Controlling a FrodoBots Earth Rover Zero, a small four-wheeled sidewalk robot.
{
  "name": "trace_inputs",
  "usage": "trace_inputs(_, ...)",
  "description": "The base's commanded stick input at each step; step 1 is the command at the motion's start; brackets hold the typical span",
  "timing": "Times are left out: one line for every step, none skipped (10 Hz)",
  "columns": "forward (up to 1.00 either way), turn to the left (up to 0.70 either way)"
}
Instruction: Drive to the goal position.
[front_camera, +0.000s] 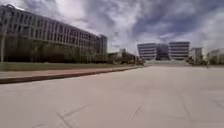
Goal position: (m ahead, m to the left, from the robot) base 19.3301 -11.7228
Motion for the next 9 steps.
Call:
trace_inputs(1.0, 0.0)
trace_inputs(1.0, 0.0)
trace_inputs(1.0, 0.0)
trace_inputs(1.0, 0.0)
trace_inputs(1.0, 0.0)
trace_inputs(1.0, 0.0)
trace_inputs(1.0, 0.0)
trace_inputs(1.0, 0.0)
trace_inputs(1.0, 0.0)
